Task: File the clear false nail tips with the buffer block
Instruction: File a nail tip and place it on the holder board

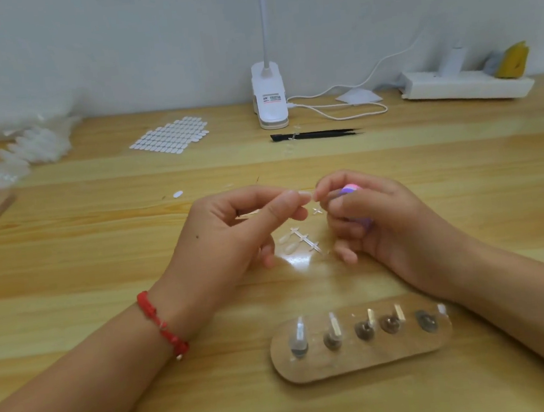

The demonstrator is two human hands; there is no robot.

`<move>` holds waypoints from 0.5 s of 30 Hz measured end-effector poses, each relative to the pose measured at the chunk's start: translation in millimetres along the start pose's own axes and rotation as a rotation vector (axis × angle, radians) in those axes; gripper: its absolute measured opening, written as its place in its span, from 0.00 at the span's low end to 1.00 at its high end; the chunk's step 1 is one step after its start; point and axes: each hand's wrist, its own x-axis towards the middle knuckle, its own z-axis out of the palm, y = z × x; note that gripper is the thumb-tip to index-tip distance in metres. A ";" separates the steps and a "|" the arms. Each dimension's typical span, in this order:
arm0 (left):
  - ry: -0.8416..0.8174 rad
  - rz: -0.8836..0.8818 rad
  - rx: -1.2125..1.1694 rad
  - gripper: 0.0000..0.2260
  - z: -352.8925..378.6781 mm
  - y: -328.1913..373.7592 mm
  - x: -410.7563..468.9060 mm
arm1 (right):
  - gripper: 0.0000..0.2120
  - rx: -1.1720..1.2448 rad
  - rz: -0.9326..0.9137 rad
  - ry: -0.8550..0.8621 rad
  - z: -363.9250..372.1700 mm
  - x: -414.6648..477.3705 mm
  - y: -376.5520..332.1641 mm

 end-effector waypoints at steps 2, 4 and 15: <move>-0.015 0.006 0.028 0.09 0.6 0.3 -1.0 | 0.05 -0.106 -0.040 -0.001 0.4 -0.5 2.1; 0.004 0.002 0.026 0.09 1.1 0.5 -1.4 | 0.06 -0.097 -0.037 0.021 0.1 -0.7 1.8; -0.024 0.189 0.290 0.07 10.9 -3.3 -6.5 | 0.13 -0.230 -0.031 0.000 -4.4 2.4 6.7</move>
